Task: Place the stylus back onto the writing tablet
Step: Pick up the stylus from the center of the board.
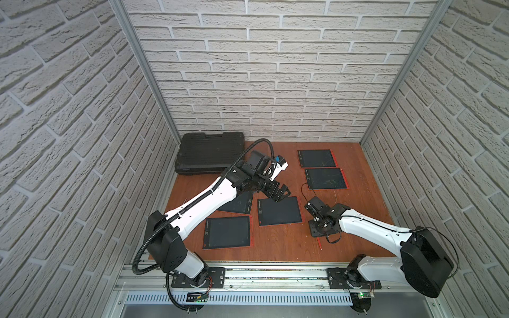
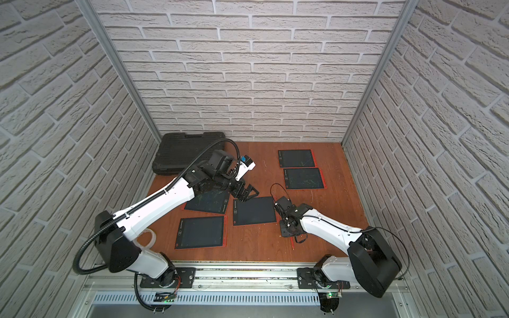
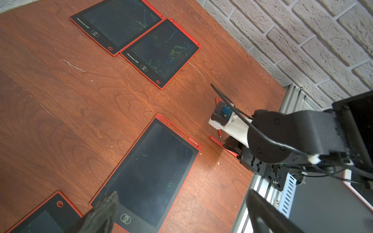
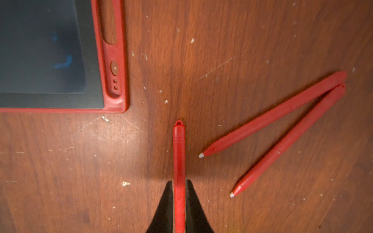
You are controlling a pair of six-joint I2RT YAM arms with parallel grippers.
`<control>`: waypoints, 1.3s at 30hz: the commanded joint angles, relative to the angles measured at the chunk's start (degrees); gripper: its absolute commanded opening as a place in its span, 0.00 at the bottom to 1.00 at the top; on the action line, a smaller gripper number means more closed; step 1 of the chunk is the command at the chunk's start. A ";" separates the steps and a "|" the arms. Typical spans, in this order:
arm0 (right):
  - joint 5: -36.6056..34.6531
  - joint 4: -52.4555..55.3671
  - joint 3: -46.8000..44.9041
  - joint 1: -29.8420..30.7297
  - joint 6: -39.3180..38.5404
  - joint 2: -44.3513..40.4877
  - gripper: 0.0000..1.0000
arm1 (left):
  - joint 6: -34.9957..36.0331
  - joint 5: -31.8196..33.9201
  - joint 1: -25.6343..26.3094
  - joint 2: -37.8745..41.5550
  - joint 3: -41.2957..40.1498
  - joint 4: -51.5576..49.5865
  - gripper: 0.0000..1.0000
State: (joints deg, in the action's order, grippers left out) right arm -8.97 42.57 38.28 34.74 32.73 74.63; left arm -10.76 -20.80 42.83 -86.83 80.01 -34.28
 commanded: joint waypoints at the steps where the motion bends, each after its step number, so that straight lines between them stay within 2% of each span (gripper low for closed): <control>1: -0.08 -0.92 -0.31 0.43 0.49 0.93 0.15 | -0.63 0.02 0.20 1.45 -0.64 2.20 0.98; 31: 0.27 -3.80 -1.28 0.88 1.20 5.60 0.15 | -0.05 1.38 0.23 1.40 -0.29 1.32 0.98; 39: -0.01 -3.81 -1.12 0.94 1.19 5.69 0.10 | -0.05 1.47 0.22 1.48 -0.29 1.24 0.98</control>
State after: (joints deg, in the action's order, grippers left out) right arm -8.95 40.05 37.82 35.27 32.88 78.91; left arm -10.76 -19.53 42.83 -86.83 80.01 -34.28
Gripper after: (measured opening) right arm 0.109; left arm 0.983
